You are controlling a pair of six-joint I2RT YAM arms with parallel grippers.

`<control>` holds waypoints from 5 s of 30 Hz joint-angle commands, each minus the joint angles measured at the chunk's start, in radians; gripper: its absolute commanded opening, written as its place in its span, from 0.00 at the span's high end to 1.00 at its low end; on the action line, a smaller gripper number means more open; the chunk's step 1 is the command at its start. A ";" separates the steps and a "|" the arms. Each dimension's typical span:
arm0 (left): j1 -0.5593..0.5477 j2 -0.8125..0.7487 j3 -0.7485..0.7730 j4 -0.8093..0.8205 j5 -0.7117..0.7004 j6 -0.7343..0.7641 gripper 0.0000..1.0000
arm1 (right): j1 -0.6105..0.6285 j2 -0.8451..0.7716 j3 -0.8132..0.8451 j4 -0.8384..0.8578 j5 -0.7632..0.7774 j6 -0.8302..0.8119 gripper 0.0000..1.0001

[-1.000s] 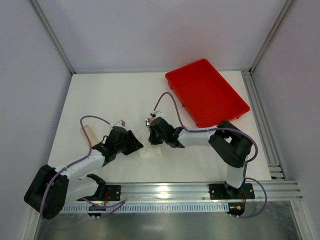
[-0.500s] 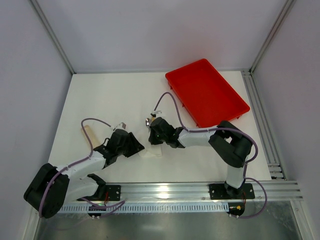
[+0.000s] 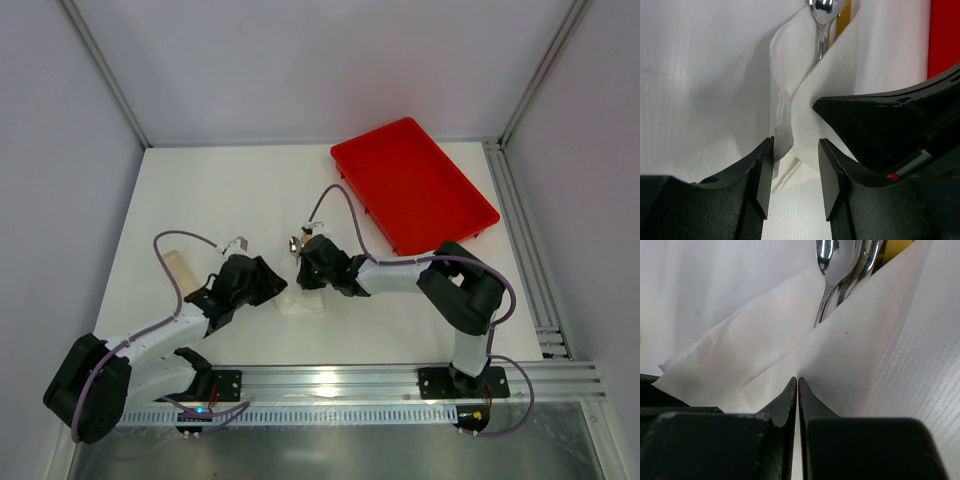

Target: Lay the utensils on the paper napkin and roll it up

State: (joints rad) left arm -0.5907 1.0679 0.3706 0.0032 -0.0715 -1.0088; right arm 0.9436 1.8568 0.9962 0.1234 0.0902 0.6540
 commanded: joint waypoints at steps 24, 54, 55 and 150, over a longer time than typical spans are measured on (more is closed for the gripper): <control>-0.003 0.075 0.152 0.098 0.139 0.102 1.00 | 0.006 0.001 -0.057 0.022 -0.015 0.016 0.96; -0.041 0.282 0.283 0.118 0.219 0.190 1.00 | 0.014 -0.249 -0.295 0.102 -0.063 0.041 0.96; -0.047 0.287 0.287 0.118 0.220 0.197 1.00 | 0.015 -0.252 -0.300 0.105 -0.066 0.042 0.96; -0.141 0.267 0.375 -0.088 0.055 0.245 0.69 | 0.057 -0.271 -0.470 0.298 0.000 0.193 0.89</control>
State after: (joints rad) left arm -0.7315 1.3441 0.7837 -0.0227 0.0376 -0.7322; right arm 0.9833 1.5616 0.5034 0.4133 0.0727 0.8169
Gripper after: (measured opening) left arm 0.334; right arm 0.113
